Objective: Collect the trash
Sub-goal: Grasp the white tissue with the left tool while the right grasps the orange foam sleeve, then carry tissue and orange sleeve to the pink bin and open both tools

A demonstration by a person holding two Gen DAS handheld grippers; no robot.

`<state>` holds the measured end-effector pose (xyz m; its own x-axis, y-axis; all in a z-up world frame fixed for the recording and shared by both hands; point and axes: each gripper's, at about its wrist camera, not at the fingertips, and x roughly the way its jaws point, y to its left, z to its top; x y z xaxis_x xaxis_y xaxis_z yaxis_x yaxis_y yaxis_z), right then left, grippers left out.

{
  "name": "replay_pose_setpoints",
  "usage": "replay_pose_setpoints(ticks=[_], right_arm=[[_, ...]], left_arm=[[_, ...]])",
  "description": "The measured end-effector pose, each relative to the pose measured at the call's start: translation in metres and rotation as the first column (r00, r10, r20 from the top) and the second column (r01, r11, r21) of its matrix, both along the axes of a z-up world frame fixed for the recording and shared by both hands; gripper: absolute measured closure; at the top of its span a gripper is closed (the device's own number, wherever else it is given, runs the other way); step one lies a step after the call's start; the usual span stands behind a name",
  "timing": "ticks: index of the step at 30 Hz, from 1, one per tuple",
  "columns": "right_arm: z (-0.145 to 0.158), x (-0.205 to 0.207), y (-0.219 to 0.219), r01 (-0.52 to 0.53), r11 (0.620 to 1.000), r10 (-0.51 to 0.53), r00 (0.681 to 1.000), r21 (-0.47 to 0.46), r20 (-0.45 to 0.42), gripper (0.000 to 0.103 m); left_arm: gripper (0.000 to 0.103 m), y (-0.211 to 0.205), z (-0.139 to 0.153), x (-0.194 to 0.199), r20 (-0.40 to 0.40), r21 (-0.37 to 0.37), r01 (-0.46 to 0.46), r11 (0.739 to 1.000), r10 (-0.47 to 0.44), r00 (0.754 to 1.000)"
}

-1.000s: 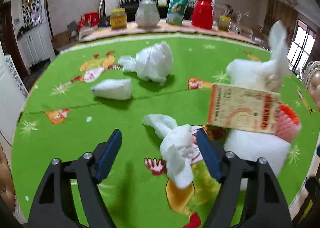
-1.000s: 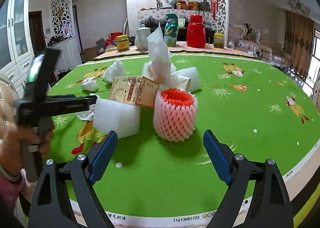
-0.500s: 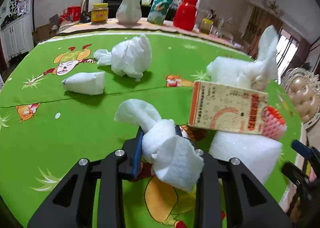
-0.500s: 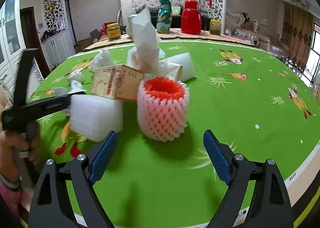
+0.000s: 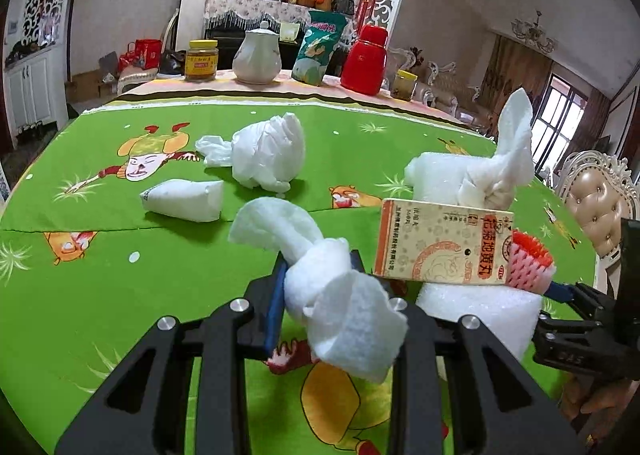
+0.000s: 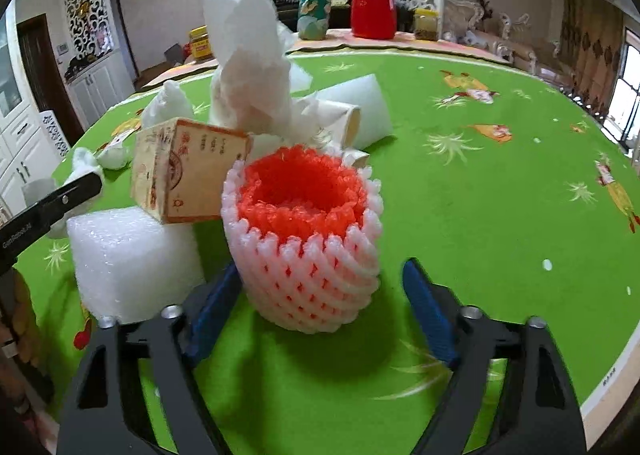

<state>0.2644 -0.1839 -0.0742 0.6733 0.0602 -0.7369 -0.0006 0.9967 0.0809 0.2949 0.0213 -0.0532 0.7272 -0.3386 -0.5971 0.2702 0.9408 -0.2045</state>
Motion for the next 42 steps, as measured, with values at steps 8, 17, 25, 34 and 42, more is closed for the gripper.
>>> replay_pose_setpoints(ticks=[8,17,25,34,42], right_arm=[[0.012,-0.014,-0.002,0.026,1.0,-0.027,0.995,0.006,0.098,0.062],[0.019,-0.022,0.002,0.032,0.999,-0.029,0.987,-0.021,0.157,0.063],[0.022,-0.034,-0.011,0.02,0.998,-0.03,0.986,0.06,0.162,0.063],[0.036,-0.075,-0.012,-0.007,0.997,-0.007,0.983,0.076,0.184,0.063],[0.042,-0.113,-0.018,-0.017,0.997,0.0,0.977,0.079,0.214,0.062]], left_arm=[[0.074,0.005,-0.001,0.004,-0.009,-0.02,-0.009,1.0,0.009,1.0],[0.074,0.018,0.003,0.004,0.025,-0.066,-0.07,0.995,0.072,0.997],[0.074,0.019,0.029,-0.032,0.089,-0.014,-0.11,0.994,0.111,0.99],[0.074,0.017,0.03,-0.089,0.11,0.01,-0.087,0.996,0.085,0.99],[0.074,-0.004,0.017,-0.123,0.074,0.034,-0.016,0.999,0.014,0.997]])
